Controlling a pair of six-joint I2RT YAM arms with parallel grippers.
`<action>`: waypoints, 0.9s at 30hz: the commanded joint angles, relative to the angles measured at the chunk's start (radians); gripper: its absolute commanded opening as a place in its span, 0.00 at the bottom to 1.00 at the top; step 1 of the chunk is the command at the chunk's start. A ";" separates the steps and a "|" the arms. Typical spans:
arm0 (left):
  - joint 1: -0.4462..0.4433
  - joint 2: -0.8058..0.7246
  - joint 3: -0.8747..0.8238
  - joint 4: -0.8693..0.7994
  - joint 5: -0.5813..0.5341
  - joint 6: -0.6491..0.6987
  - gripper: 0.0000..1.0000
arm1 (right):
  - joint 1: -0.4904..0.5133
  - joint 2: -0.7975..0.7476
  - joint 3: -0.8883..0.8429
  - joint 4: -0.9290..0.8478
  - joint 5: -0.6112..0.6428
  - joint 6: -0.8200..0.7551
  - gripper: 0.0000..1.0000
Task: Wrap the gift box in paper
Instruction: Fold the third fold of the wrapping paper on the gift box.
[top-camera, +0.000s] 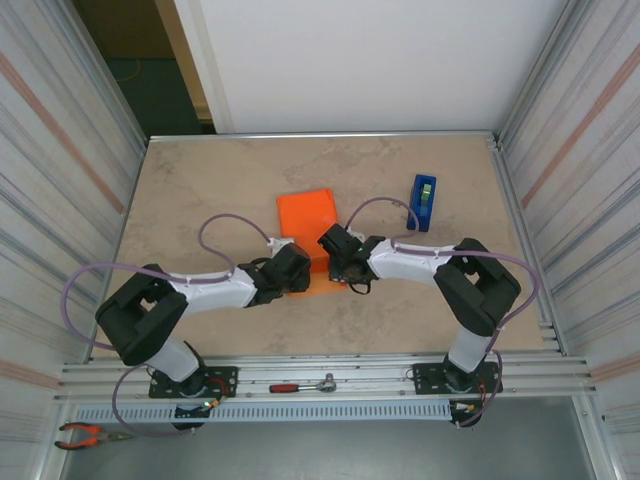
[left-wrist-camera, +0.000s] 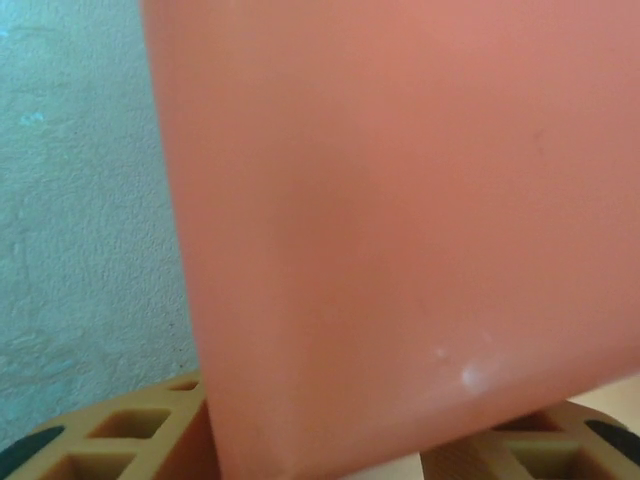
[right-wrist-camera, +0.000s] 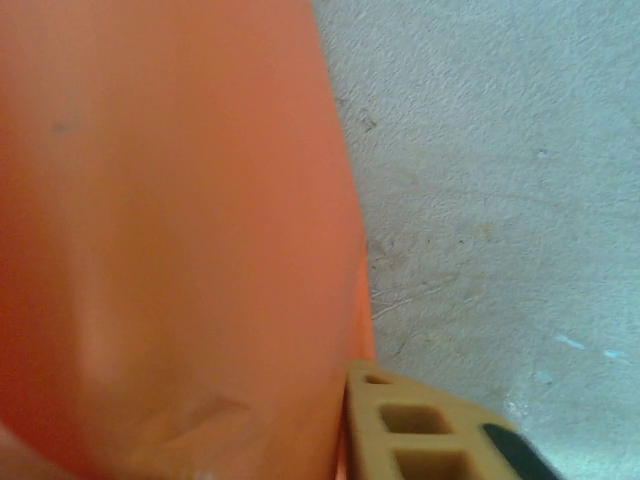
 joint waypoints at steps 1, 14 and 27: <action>-0.006 -0.054 -0.012 -0.015 -0.005 -0.021 0.54 | 0.017 0.007 -0.004 -0.022 0.039 0.058 0.09; -0.006 -0.089 -0.069 -0.031 -0.028 -0.084 0.42 | 0.048 -0.038 -0.041 -0.006 0.030 0.101 0.04; -0.056 -0.005 0.018 -0.100 -0.097 -0.098 0.31 | 0.046 -0.055 -0.069 0.024 0.000 0.101 0.03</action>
